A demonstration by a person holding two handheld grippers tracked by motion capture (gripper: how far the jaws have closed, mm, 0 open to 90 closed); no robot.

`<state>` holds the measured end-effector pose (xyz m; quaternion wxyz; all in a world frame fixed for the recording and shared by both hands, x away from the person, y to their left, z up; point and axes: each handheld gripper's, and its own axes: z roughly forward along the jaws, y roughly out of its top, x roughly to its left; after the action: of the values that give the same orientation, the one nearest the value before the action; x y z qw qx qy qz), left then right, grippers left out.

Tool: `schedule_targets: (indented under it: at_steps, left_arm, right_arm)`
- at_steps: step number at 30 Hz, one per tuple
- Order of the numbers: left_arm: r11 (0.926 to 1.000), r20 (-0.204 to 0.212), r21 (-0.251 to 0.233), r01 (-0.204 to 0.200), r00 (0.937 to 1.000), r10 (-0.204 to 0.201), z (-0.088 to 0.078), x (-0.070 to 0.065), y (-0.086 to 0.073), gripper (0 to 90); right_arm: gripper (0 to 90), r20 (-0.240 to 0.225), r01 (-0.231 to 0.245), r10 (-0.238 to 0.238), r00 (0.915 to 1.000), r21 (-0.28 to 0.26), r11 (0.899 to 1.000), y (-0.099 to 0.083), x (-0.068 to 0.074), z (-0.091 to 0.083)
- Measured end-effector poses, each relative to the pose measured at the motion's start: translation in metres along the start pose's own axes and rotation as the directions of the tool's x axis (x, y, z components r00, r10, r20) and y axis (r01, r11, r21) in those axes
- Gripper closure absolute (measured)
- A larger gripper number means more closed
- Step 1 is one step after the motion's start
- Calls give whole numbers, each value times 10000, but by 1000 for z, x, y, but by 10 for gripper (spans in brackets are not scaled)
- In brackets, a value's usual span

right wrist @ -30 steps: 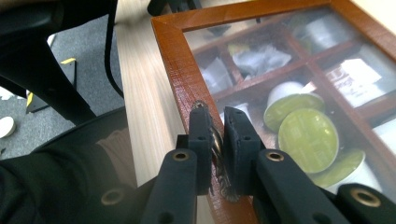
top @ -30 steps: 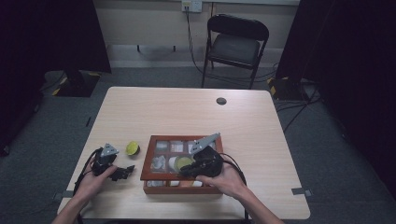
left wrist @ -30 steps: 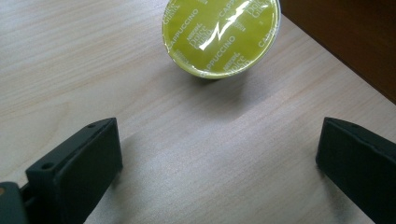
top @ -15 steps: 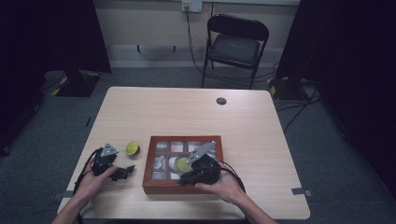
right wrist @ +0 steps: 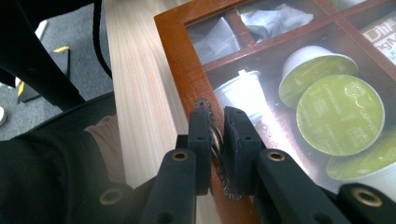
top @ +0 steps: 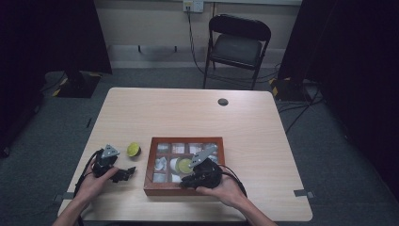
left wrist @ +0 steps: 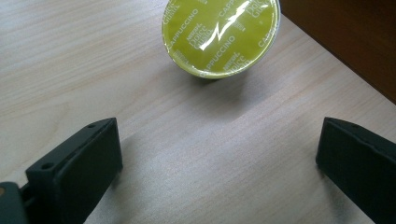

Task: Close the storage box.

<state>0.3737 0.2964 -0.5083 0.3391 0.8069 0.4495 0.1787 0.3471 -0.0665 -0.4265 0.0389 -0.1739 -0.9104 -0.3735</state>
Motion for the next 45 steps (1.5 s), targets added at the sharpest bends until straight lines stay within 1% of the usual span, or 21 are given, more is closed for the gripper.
schedule_targets:
  at_steps: [10, 13, 16, 17, 20, 23, 24, 25, 26, 27, 31, 32, 33, 35, 36, 37, 38, 39, 41, 43, 45]
  left_arm:
    - [10000, -1, 2, -2, 10000, 2, 0, 0, 0, 0]
    - [10000, -1, 1, -3, 10000, 3, 0, 0, 0, 0]
    - [10000, 6, 14, -30, 10000, 30, 0, 0, 0, 0]
    - [10000, 15, 2, -21, 10000, 21, 0, 0, 0, 0]
    - [10000, 13, 0, -22, 10000, 22, 0, 0, 0, 0]
    - [10000, 34, 10, -59, 10000, 58, 0, 1, 0, 0]
    - [10000, 34, 10, -59, 10000, 58, 0, 1, 0, 1]
    - [10000, 45, -9, -64, 10000, 64, -1, 1, -1, 1]
    - [10000, 45, -9, -64, 10000, 64, -1, 1, -1, 1]
    - [10000, 12, 3, -43, 10000, 43, -1, 1, -1, 1]
    - [9998, -202, -17, 187, 9996, -187, -3, 5, -3, 1]
    - [9998, -202, -17, 187, 9996, -187, -3, 5, -3, 1]
    - [9997, -232, -14, 262, 9994, -262, -3, 6, -3, 0]
    - [9996, -240, -22, 281, 9993, -282, -3, 6, -3, 0]
    - [9996, -240, -22, 281, 9993, -282, -3, 6, -3, 0]
    - [9996, -237, -19, 277, 9993, -277, -3, 6, -3, 0]
    - [9996, -239, -19, 280, 9993, -280, -3, 6, -3, 0]
    - [9996, -236, -20, 279, 9993, -279, -3, 6, -3, 0]
    - [9996, -199, -27, 295, 9994, -295, -3, 6, -3, 0]
    - [9996, -223, -16, 275, 9994, -275, -3, 6, -3, 0]
    - [9996, -226, -17, 275, 9994, -276, -3, 6, -3, 0]
  right_arm:
    - [638, 222, -714, 742, 9970, -1081, 9916, -2, -7, -17]
    - [548, 897, -826, 957, 9914, -1399, 9867, -8, -11, -29]
    - [538, 1111, -1018, 1207, 9865, -1626, 9814, -13, -15, -38]
    - [509, 1416, -1231, 1514, 9783, -1907, 9739, -20, -20, -49]
    - [489, 1675, -1385, 1741, 9704, -2049, 9689, -26, -24, -56]
    - [451, 2161, -1787, 2295, 9490, -2308, 9565, -43, -33, -70]
    - [451, 2161, -1787, 2295, 9490, -2308, 9565, -43, -33, -70]
    - [432, 2421, -1992, 2572, 9355, -2398, 9502, -52, -38, -76]
    - [432, 2421, -1992, 2572, 9355, -2398, 9502, -52, -38, -76]
    - [413, 2749, -2274, 2980, 9141, -2611, 9382, -63, -46, -83]
    - [368, 3224, -2791, 3672, 8725, -2879, 9161, -83, -61, -94]
    - [368, 3224, -2791, 3672, 8725, -2879, 9161, -83, -61, -94]
    - [336, 3486, -3133, 4020, 8467, -2841, 9062, -95, -70, -100]
    - [289, 3779, -3571, 4398, 8147, -2705, 8940, -105, -77, -102]
    - [289, 3779, -3571, 4398, 8147, -2705, 8940, -105, -77, -102]
    - [245, 4035, -4124, 4811, 7783, -2493, 8762, -119, -87, -103]
    - [245, 4035, -4124, 4811, 7783, -2493, 8762, -119, -87, -103]
    - [218, 4506, -4554, 5122, 7312, -2367, 8583, -133, -98, -103]
    - [208, 4937, -4811, 5261, 6924, -2273, 8467, -146, -106, -102]
    - [183, 5526, -5109, 5316, 6419, -2088, 8339, -157, -111, -99]
    - [179, 6225, -4880, 4965, 6050, -2028, 8489, -162, -113, -98]
